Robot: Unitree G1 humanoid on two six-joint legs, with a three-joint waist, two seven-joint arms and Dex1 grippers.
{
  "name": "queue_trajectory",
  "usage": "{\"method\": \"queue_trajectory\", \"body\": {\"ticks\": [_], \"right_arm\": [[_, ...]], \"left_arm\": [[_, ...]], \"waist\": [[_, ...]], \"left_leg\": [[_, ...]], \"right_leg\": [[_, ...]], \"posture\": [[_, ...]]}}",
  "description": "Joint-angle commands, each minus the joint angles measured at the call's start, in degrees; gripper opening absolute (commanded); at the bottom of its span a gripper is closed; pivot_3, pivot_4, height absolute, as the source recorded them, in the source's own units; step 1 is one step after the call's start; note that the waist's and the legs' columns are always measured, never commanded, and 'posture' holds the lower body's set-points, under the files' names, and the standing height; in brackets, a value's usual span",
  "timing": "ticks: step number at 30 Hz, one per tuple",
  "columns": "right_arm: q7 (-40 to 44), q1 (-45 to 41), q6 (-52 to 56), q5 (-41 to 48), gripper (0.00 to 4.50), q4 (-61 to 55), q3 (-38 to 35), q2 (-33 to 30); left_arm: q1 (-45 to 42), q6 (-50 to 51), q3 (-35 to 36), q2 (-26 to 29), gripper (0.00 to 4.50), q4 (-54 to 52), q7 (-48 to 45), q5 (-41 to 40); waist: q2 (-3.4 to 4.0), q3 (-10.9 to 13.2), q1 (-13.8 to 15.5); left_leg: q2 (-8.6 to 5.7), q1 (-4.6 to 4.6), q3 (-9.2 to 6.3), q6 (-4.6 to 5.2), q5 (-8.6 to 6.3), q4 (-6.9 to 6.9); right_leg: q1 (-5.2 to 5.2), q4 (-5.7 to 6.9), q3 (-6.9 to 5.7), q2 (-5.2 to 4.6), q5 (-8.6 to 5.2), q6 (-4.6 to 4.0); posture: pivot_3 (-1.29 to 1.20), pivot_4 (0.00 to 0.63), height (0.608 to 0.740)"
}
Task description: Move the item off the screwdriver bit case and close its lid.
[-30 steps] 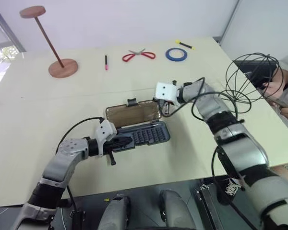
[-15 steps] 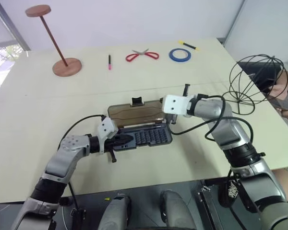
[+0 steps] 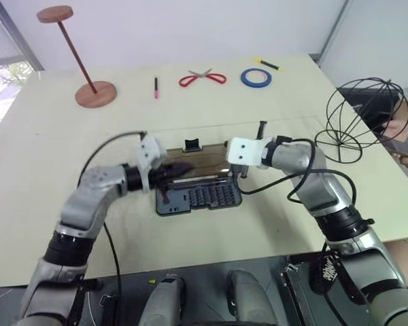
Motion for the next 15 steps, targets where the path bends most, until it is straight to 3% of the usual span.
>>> {"method": "queue_trajectory", "body": {"ticks": [1,4,7,15], "right_arm": [[-0.01,-0.71,-1.33,0.03,0.03,-1.74,0.65,-0.19],[-0.10,-0.79,-1.80,-0.04,0.03,-1.32,0.73,-0.50],[-0.06,-0.98,-2.00,0.15,0.03,-0.89,0.65,-0.45],[-0.14,-1.24,-1.48,0.49,0.03,-0.81,0.49,0.07]], "left_arm": [[-6.97,3.55,6.15,-1.13,0.00,-3.33,4.00,-6.12],[-12.22,5.11,10.19,-1.21,0.00,-1.08,6.96,-8.65],[-15.32,1.55,12.61,1.29,0.00,5.92,8.55,-5.28],[-11.54,-17.28,10.12,5.25,0.00,28.38,6.93,7.21]], "waist": [[0.00,0.00,-0.11],[-0.01,0.01,-0.25],[-0.01,0.00,-0.25],[-0.01,0.00,-0.10]], "left_leg": [[0.00,0.00,0.01,0.00,0.00,0.00],[-0.01,0.01,0.02,0.00,0.00,0.00],[-0.02,0.02,0.02,0.00,0.00,-0.01],[-0.04,0.02,0.06,0.00,0.01,-0.02]], "right_leg": [[0.00,0.00,0.00,0.00,0.00,0.00],[0.00,0.00,0.00,0.01,0.00,0.01],[0.00,0.00,0.00,0.01,0.00,0.01],[0.00,-0.03,0.00,0.02,0.00,0.01]], "posture": [[0.00,0.150,0.740],[0.00,0.150,0.740],[0.00,0.150,0.740],[0.00,0.150,0.740]]}}
